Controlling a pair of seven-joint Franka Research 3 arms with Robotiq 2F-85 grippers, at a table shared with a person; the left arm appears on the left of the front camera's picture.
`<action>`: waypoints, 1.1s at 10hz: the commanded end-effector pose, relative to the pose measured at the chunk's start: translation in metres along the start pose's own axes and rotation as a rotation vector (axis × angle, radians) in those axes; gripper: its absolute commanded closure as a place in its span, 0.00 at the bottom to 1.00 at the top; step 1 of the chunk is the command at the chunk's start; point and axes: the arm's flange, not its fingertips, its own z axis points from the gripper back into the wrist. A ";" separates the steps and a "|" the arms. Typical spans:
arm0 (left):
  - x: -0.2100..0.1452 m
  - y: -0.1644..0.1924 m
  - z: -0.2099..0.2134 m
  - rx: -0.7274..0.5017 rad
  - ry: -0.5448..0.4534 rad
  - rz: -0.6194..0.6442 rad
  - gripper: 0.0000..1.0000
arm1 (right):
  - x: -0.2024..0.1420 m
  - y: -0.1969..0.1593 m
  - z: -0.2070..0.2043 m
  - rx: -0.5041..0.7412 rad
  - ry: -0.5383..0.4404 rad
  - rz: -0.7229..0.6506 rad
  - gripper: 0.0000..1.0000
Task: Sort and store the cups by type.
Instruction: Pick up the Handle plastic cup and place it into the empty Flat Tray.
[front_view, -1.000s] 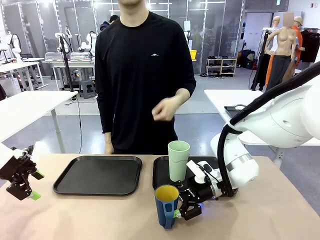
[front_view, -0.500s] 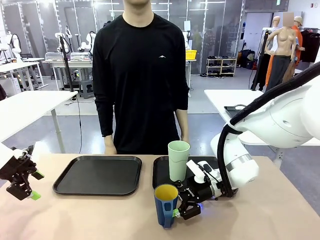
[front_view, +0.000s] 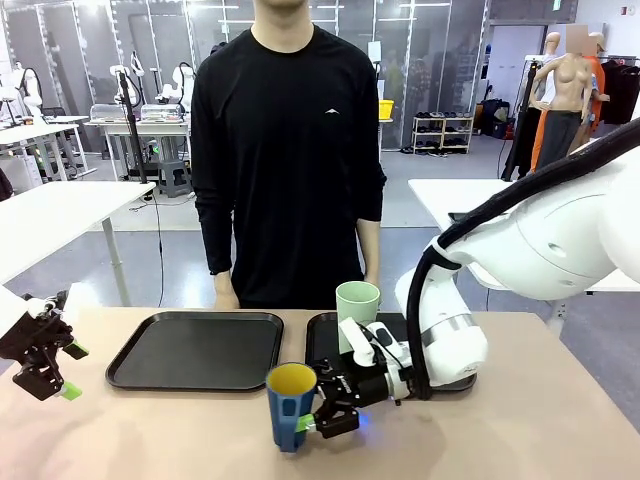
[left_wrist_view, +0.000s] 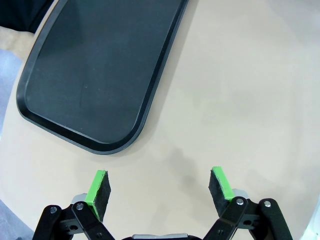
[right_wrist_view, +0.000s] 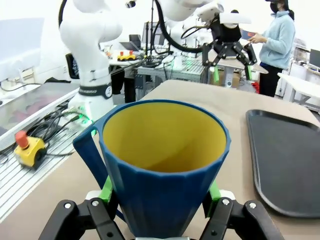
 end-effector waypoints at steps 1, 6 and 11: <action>0.000 0.000 -0.002 0.009 0.018 0.003 0.00 | 0.017 0.002 -0.017 -0.088 0.000 -0.026 0.24; 0.000 0.000 -0.002 0.009 0.018 0.003 0.00 | 0.030 -0.030 -0.070 -0.305 -0.120 -0.048 0.24; 0.000 0.000 -0.002 0.009 0.018 0.003 0.00 | 0.031 -0.020 -0.058 -0.247 -0.092 -0.054 0.24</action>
